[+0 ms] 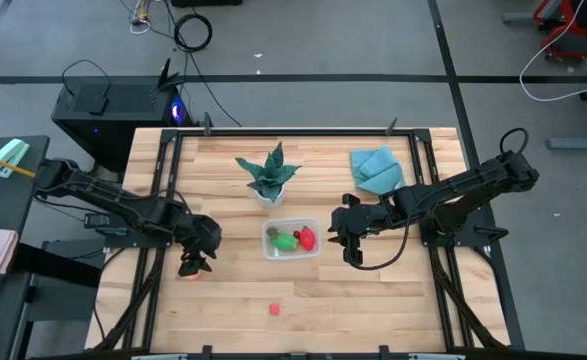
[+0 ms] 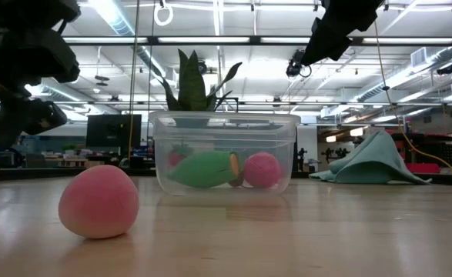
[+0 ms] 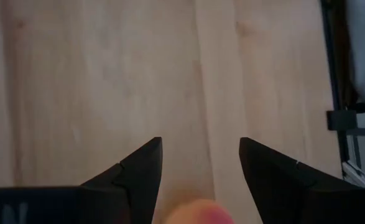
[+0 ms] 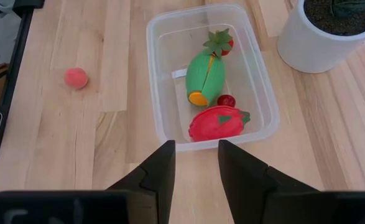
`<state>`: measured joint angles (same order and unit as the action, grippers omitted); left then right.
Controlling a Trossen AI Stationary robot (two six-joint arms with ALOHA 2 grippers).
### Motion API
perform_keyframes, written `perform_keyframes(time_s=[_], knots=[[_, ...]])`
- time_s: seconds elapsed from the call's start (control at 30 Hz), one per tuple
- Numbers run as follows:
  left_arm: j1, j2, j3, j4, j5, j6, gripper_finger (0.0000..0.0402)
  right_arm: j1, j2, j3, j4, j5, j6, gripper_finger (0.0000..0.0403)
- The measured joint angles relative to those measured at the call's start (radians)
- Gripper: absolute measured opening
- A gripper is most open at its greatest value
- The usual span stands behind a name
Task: Pick and placing Produce into tupperware
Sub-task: Put the orange peach into the transparent container
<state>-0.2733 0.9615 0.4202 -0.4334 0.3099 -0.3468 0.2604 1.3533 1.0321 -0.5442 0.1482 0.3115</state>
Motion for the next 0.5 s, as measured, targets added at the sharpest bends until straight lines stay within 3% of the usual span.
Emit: perform_keyframes(time_s=[0.23, 0.5], knots=[[0.035, 0.000, 0.000, 0.003, 0.019, -0.005, 0.0248, 0.000, 0.000, 0.000, 0.000, 0.000, 0.000, 0.0128], [0.036, 0.000, 0.000, 0.035, -0.059, -0.026, 0.0269, 0.000, 0.000, 0.000, 0.000, 0.000, 0.000, 0.0128]])
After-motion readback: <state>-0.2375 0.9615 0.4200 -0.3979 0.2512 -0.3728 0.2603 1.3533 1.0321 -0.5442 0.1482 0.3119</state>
